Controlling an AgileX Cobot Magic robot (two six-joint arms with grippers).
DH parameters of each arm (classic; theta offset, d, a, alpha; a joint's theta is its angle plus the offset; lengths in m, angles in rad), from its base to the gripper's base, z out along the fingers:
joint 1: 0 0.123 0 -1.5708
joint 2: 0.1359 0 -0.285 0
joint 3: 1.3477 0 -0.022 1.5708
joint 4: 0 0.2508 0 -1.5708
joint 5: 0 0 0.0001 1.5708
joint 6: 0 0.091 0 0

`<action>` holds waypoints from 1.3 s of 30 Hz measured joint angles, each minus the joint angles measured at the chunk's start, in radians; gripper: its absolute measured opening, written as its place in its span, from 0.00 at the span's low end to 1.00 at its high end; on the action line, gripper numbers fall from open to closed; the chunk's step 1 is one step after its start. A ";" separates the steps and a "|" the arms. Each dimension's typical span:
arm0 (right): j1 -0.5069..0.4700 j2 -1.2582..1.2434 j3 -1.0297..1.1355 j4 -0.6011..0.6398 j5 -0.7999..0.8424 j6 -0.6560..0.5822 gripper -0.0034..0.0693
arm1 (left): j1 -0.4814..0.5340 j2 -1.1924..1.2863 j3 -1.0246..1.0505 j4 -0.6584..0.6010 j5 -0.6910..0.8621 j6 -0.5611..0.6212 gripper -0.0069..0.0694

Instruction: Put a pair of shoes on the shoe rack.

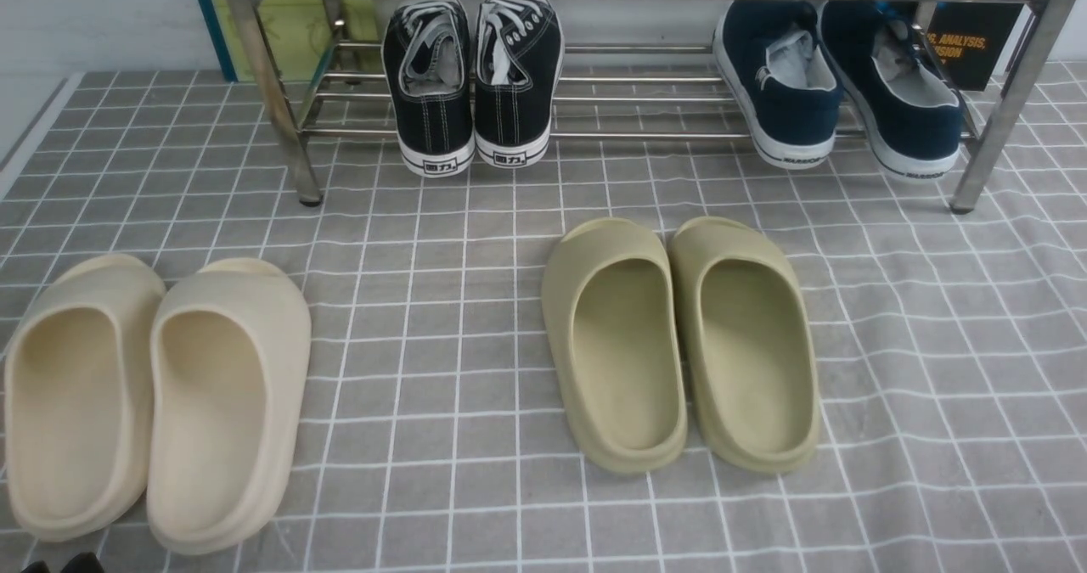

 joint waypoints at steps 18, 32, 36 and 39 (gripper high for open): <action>0.000 0.000 0.000 0.000 0.002 -0.001 0.05 | 0.000 0.000 0.000 0.000 0.000 0.000 0.40; 0.000 0.000 0.000 0.000 0.002 -0.001 0.07 | 0.000 0.000 0.000 0.000 0.000 0.000 0.40; 0.000 0.000 0.000 0.000 0.002 -0.001 0.07 | 0.000 0.000 0.000 0.000 0.000 0.000 0.40; 0.000 0.000 0.000 0.000 0.003 -0.001 0.07 | 0.000 0.000 0.000 0.000 0.000 0.000 0.40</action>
